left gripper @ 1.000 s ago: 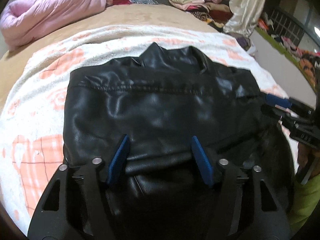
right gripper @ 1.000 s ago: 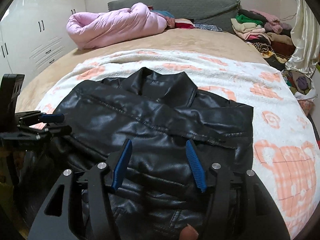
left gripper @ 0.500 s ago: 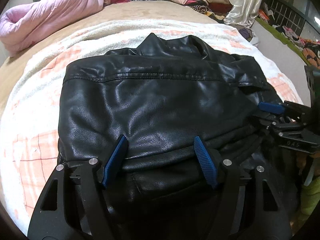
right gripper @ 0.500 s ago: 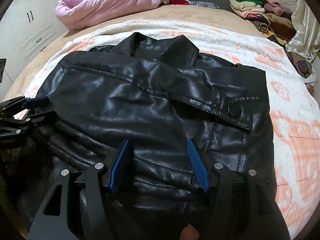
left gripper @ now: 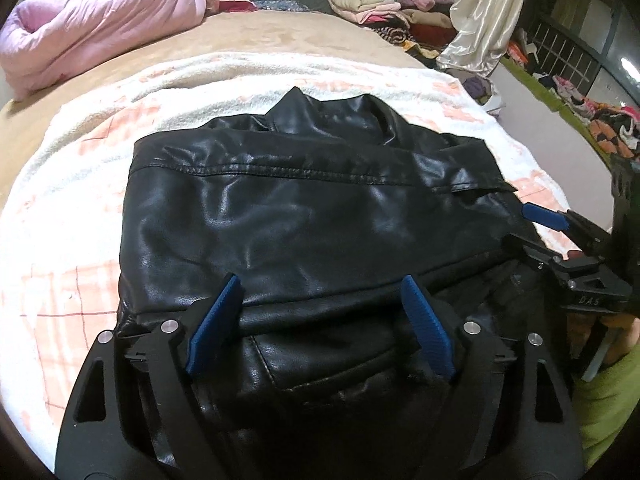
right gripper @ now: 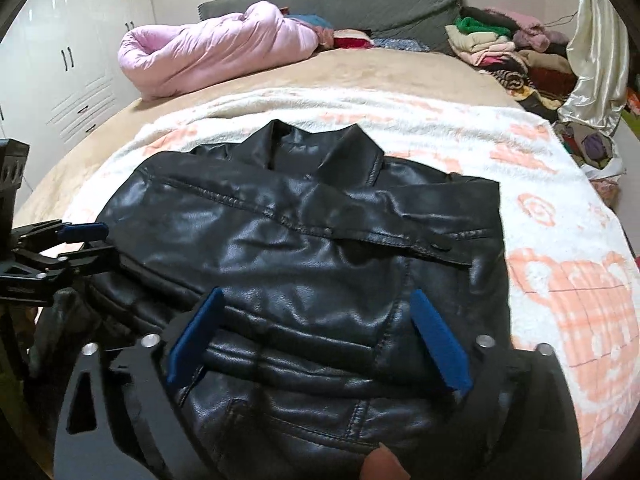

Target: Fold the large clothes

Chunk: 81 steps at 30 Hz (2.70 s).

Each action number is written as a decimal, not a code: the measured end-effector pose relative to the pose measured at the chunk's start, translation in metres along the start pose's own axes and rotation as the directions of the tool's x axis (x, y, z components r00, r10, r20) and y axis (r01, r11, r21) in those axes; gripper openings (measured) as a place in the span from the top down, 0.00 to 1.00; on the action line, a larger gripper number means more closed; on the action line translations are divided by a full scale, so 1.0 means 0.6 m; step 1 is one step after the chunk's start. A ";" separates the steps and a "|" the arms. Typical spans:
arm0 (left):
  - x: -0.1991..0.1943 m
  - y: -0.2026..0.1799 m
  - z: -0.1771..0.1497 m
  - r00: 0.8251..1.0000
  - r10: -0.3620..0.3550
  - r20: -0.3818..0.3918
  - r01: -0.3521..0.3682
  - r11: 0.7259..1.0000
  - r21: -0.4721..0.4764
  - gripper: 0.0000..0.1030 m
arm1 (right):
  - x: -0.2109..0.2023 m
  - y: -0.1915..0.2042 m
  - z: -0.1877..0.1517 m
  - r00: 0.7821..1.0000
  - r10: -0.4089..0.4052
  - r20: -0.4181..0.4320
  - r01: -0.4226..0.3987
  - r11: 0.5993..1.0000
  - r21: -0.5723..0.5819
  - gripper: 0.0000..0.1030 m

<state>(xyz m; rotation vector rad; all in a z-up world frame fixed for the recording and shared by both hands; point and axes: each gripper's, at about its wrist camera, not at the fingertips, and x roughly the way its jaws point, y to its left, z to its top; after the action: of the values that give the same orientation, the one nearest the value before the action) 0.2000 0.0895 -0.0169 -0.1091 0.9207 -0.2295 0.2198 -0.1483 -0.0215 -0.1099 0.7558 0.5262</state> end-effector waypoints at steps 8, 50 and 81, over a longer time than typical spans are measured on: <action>-0.017 -0.004 0.005 0.999 0.021 0.029 -0.021 1.000 0.009 0.09 | -0.018 -0.002 -0.002 0.999 0.003 0.037 -0.004 1.000 0.025 0.04; -0.166 -0.043 -0.023 0.978 0.071 0.197 -0.078 0.997 0.029 0.09 | -0.179 0.024 -0.048 0.991 0.006 0.134 -0.012 0.999 0.043 0.04; -0.238 0.010 -0.199 0.973 0.209 0.097 -0.197 0.973 -0.118 0.09 | -0.287 -0.009 -0.168 0.994 0.006 0.111 -0.008 1.000 0.019 0.04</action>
<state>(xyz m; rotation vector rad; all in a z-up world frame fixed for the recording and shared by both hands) 0.0223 0.1306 0.0210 -0.1246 0.8286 0.0168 0.0554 -0.2527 0.0213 -0.0593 0.6528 0.5272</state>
